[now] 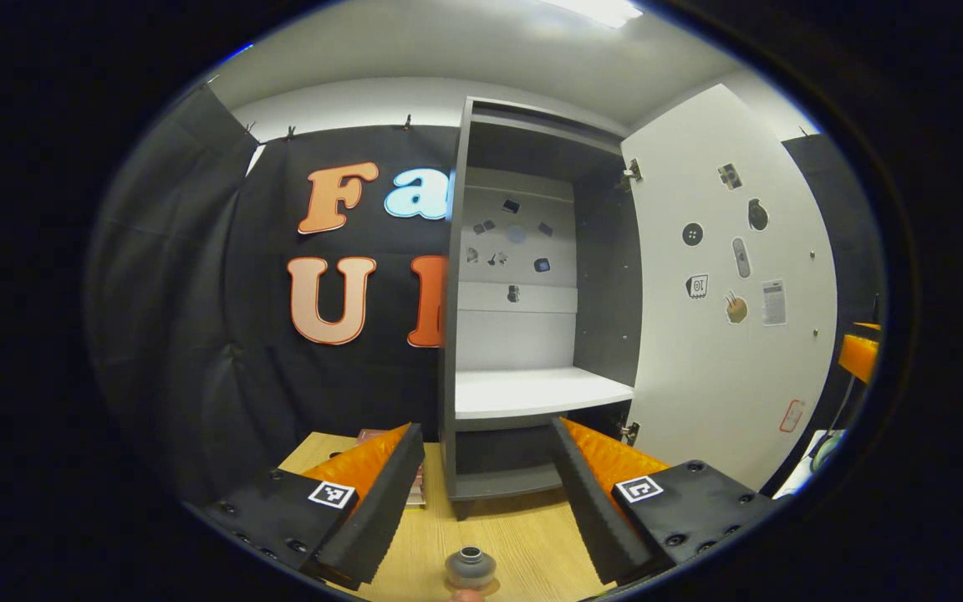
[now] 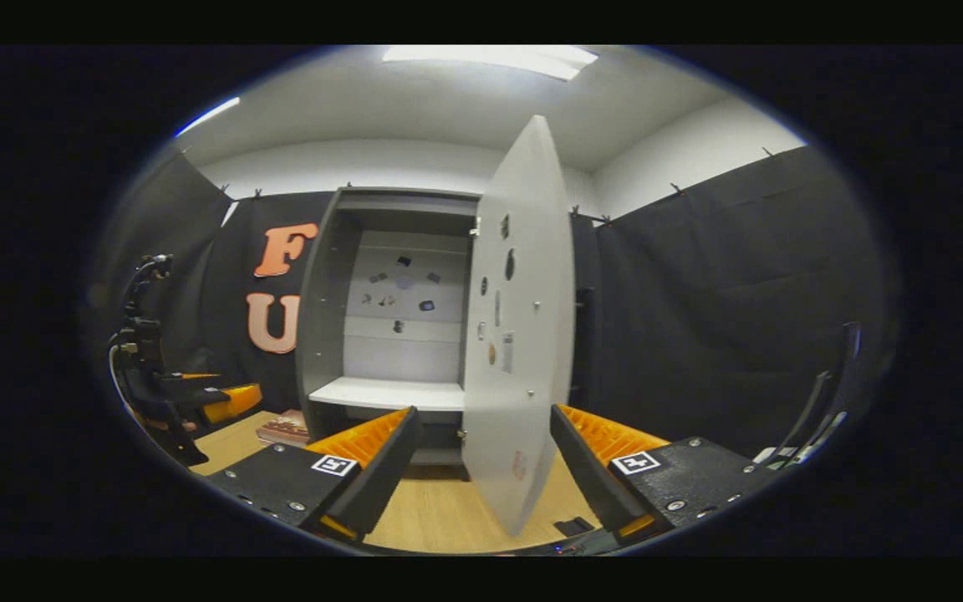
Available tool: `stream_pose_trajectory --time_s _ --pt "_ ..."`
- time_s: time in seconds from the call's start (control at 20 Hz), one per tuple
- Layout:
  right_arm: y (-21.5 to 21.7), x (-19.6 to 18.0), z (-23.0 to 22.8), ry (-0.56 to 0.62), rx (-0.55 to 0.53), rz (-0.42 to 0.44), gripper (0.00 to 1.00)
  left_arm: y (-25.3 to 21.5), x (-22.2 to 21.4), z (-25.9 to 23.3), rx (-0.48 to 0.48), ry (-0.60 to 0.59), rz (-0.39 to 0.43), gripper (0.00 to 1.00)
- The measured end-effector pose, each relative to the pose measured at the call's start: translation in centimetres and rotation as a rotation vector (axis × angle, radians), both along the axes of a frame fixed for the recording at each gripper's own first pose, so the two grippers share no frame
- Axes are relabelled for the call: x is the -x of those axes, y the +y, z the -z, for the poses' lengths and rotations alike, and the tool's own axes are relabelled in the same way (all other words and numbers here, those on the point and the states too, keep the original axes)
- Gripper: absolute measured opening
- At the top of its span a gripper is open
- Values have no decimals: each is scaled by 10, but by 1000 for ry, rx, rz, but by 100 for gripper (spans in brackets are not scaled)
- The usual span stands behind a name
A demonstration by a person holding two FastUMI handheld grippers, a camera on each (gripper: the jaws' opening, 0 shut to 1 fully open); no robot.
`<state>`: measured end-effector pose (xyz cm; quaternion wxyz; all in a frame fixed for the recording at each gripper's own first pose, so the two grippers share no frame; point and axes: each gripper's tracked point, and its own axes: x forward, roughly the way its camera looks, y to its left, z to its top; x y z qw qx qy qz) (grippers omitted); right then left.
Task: Open the cabinet door with the right hand, grasp the bottle in the cabinet with the left hand and place it on the coaster, then close the cabinet door with the right hand.
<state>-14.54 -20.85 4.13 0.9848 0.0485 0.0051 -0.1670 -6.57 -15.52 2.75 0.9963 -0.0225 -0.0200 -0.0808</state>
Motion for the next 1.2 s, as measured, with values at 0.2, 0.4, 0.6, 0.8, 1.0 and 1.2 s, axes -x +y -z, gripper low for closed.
stream_pose_trajectory --time_s 0.2,0.4,0.6,0.8,1.0,1.2 --pt "-71 12 6 8 -11 153 95 -6 5 -6 22 -5 9 97" --pt "-104 -2 16 36 -24 180 97 -6 10 -12 -10 -26 10 97" --pt "-97 -23 21 37 -56 98 95 -3 13 -18 -30 -38 9 98" --pt "-93 -27 21 36 -50 55 92 4 12 -14 -26 -21 2 97" --pt "-82 -26 18 45 -68 30 90 17 7 -8 -9 -5 -21 98" --pt "-31 -40 11 36 -80 -91 90 26 0 -3 9 3 -35 97"
